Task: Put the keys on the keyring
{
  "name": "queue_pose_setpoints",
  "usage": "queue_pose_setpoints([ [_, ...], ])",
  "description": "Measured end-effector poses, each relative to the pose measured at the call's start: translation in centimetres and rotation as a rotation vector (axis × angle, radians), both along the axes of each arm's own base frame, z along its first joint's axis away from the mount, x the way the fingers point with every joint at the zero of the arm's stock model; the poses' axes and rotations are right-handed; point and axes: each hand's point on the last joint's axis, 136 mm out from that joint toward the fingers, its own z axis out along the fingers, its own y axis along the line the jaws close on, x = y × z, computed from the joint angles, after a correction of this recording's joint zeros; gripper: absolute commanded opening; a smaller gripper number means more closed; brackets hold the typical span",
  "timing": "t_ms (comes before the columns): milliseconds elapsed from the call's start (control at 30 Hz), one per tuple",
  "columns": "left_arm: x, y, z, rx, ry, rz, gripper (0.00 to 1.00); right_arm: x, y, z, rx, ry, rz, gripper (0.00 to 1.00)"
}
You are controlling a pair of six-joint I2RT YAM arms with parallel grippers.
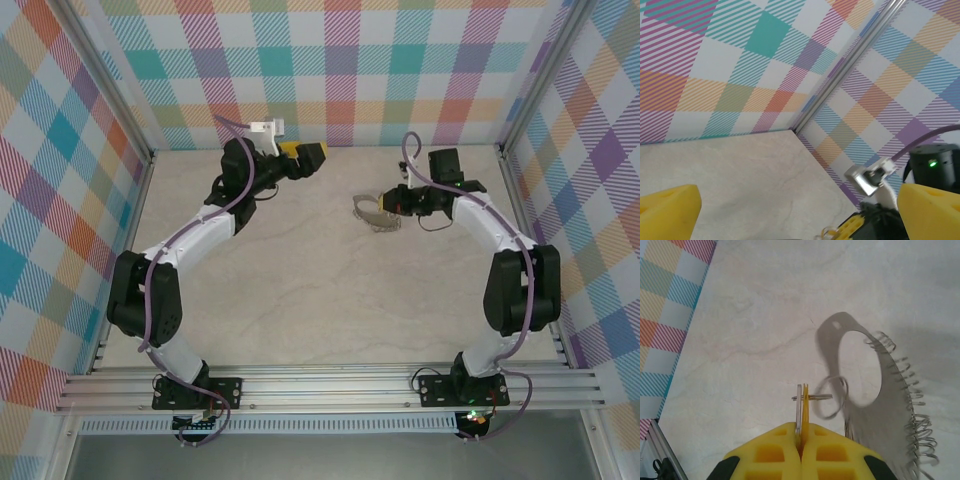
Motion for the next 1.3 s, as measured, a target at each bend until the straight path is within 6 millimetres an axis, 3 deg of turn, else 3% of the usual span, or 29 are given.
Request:
queue_pose_setpoints([
  [233, 0.0, 0.0, 0.4, -0.014, -0.008, -0.002, 1.0, -3.1, 2.0, -5.1, 0.02, 0.139, 0.004, 0.0],
  [567, 0.0, 0.0, 0.5, -0.03, 0.005, -0.003, 1.0, -7.2, 4.5, -10.7, 0.031, 0.295, -0.001, 0.0],
  [833, -0.1, -0.1, 0.5, -0.034, 0.01, -0.007, 1.0, -9.0, 6.6, -12.9, 0.027, 0.345, 0.023, 0.0],
  [900, -0.1, -0.1, 0.5, -0.034, 0.01, -0.01, 1.0, -9.4, 7.1, -13.0, 0.03, 0.348, 0.033, 0.08],
  [1033, -0.3, -0.3, 0.4, -0.035, 0.013, -0.025, 1.0, -10.9, 8.2, -13.4, 0.04, 0.376, 0.054, 0.44],
  [1133, -0.3, -0.5, 0.1, -0.039, 0.025, -0.038, 1.0, -12.2, 8.3, -13.1, 0.048, 0.39, 0.066, 0.58],
  [1200, -0.2, -0.6, -0.2, -0.045, 0.036, -0.047, 1.0, -12.8, 8.1, -11.9, 0.056, 0.376, 0.073, 0.65],
  [1300, -0.3, -0.9, -0.6, -0.056, 0.057, -0.061, 1.0, -13.0, 8.0, -8.2, 0.084, 0.3, 0.078, 0.8],
])
